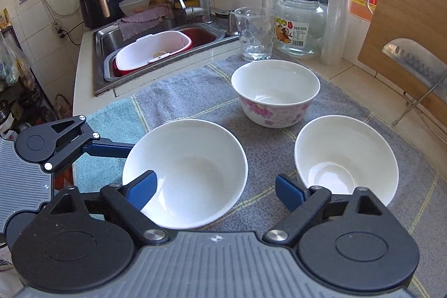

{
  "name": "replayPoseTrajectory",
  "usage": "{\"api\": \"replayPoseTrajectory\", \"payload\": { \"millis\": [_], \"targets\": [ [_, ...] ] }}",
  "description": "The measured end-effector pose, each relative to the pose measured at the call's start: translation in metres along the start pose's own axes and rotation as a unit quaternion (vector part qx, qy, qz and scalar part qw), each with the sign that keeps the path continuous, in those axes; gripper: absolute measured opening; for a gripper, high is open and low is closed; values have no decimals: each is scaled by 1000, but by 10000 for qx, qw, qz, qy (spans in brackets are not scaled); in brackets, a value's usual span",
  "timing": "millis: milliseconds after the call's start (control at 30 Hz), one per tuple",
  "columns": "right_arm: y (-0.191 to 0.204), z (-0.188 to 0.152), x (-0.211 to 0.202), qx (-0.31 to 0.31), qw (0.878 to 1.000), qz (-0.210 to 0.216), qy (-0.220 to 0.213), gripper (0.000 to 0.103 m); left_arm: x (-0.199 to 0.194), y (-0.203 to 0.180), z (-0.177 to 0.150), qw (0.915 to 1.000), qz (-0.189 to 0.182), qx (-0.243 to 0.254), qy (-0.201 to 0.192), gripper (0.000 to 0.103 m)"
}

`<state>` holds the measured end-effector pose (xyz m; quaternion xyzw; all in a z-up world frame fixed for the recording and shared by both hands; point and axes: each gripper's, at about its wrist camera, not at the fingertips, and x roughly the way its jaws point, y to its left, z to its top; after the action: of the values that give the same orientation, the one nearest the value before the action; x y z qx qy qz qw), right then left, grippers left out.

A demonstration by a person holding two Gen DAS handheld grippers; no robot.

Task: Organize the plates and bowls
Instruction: 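Move the right gripper to a plain white bowl and grasp its rim, then carry the white bowl with the right gripper and set it beside the other bowls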

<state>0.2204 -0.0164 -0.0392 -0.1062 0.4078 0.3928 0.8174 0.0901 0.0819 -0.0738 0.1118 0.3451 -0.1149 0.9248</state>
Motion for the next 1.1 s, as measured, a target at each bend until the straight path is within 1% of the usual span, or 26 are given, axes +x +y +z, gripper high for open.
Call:
{"api": "replayPoseTrajectory", "payload": {
  "millis": [167,467,667,867,1100],
  "targets": [
    [-2,4,10,-35,9999,93,141,75,4,3,1,10000,-93,-12,9,83],
    [-1,9,18,-53,9994,254,248,65,4,7,2,9999,-116,-76,-54,82],
    [-1,10,17,15,9992,289,276,65,3,6,3,9999,-130,-33,-9,82],
    [0,7,6,87,9990,350,249,65,-6,2,5,9998,-204,27,-7,82],
    [-1,-2,-15,193,9991,299,229,65,-18,-9,9,9990,-405,159,-38,82]
  ]
}}
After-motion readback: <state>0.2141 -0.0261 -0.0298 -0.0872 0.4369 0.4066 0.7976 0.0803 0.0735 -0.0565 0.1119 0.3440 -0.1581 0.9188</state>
